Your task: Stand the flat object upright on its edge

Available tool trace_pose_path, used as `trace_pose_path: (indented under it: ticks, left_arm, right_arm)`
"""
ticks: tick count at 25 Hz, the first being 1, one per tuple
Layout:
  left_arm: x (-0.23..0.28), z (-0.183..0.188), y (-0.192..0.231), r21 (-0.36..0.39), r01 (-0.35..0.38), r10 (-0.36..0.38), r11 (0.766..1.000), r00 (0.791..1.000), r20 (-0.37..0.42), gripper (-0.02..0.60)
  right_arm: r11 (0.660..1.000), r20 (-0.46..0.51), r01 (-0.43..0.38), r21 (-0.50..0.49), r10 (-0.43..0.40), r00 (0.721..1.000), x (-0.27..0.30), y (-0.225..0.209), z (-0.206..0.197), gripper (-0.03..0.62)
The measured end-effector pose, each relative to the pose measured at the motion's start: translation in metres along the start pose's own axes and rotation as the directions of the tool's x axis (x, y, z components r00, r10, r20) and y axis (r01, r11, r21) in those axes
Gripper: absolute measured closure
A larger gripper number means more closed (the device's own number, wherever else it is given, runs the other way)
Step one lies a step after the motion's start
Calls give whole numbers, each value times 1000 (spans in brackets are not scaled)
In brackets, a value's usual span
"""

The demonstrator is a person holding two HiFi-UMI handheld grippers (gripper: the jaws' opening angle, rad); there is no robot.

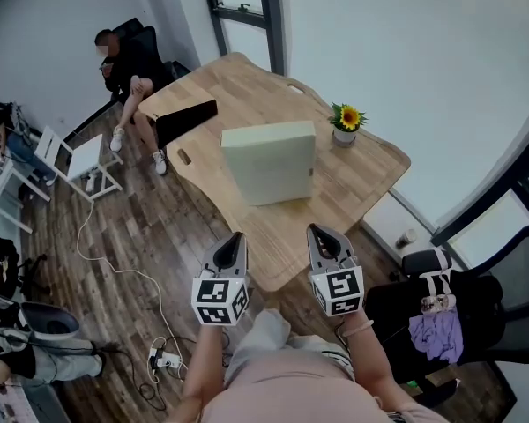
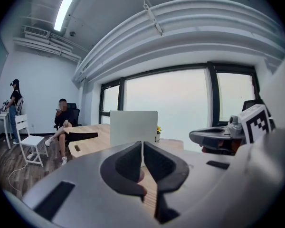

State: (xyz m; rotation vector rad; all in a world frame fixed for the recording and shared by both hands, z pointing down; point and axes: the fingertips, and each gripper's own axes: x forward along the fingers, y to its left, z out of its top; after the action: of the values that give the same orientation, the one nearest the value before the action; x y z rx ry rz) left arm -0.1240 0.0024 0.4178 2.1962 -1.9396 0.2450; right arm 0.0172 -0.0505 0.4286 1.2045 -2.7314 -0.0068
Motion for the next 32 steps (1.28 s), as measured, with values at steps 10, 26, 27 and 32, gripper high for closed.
trace_pose_path:
  ticks: [10, 26, 27, 32]
  left_arm:
    - [-33, 9, -30, 31, 15, -17, 999, 999, 42, 561]
    - [-52, 15, -50, 44, 26, -30, 999, 995, 90, 561]
    - [-51, 13, -50, 44, 26, -29, 999, 996, 88, 561]
    - [-47, 9, -50, 37, 27, -31, 999, 996, 88, 561]
  right_arm:
    - [1000, 64, 0, -11, 1, 998, -39, 12, 25, 594]
    - [1000, 101, -8, -6, 9, 995, -63, 16, 28, 594]
    - [1000, 100, -5, -6, 6, 995, -63, 16, 27, 594]
    - [1000, 106, 2, -10, -1, 994, -63, 12, 26, 594]
